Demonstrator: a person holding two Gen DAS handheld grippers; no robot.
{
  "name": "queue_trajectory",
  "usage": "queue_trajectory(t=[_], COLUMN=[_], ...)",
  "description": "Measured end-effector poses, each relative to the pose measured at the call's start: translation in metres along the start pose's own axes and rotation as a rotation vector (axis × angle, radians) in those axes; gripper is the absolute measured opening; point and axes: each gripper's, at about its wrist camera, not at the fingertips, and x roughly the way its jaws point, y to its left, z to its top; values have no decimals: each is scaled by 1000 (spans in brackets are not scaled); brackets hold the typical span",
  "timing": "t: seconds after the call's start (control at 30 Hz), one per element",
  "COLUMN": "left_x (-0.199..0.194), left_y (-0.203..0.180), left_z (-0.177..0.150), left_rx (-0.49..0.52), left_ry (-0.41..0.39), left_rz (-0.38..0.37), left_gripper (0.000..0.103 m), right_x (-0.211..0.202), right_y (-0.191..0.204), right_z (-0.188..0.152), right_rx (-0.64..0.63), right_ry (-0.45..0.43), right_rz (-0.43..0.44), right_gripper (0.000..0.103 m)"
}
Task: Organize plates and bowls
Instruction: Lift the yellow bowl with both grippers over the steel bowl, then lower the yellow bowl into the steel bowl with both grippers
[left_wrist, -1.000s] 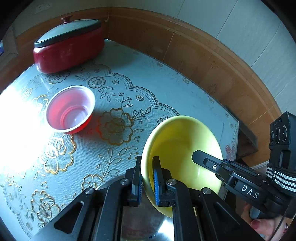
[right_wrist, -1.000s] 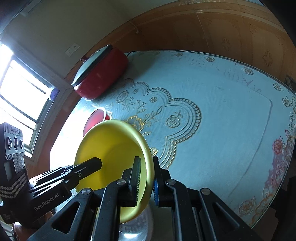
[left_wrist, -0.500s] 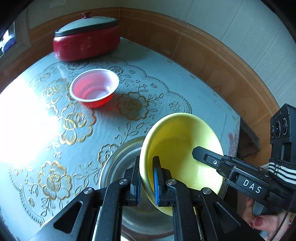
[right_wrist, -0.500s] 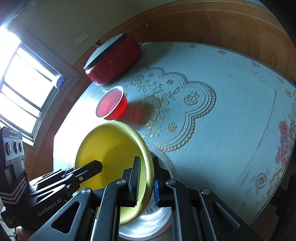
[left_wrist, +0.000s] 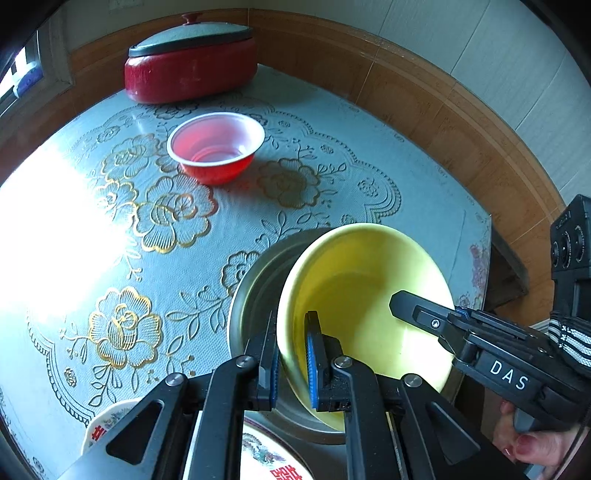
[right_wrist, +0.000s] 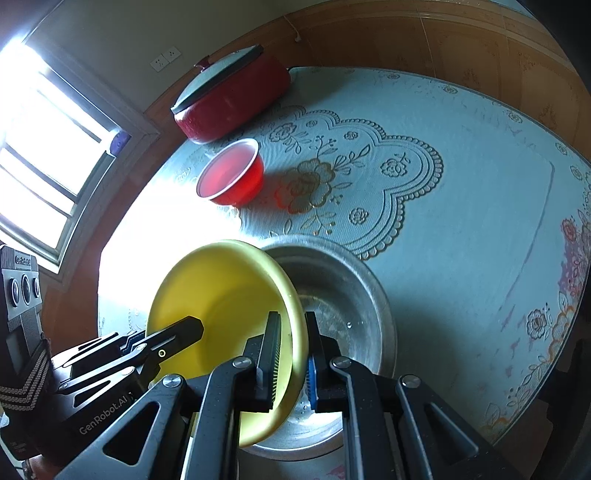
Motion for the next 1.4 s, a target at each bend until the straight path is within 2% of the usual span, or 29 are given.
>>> queue_trajectory(t=[0.63,0.8,1.17,1.4], left_x=[28,38,52,50], left_y=[1,-1,-2,-5], left_z=[-3,-5,-2,-2], left_rx=[36,54,61,61], left_ry=[72,90,117,121], left_rz=[3,24,59,42], left_gripper=[10,12,24,41], right_x=[16,20,35,39], right_y=[-12,-13,-15,-11], right_z=[-11,-9,-5,-2], right_rx=[34,27,15,-13], right_ry=[47,55,75,79], right_rz=[-61,-73,-99,-137], right_gripper=[11,11,11,11])
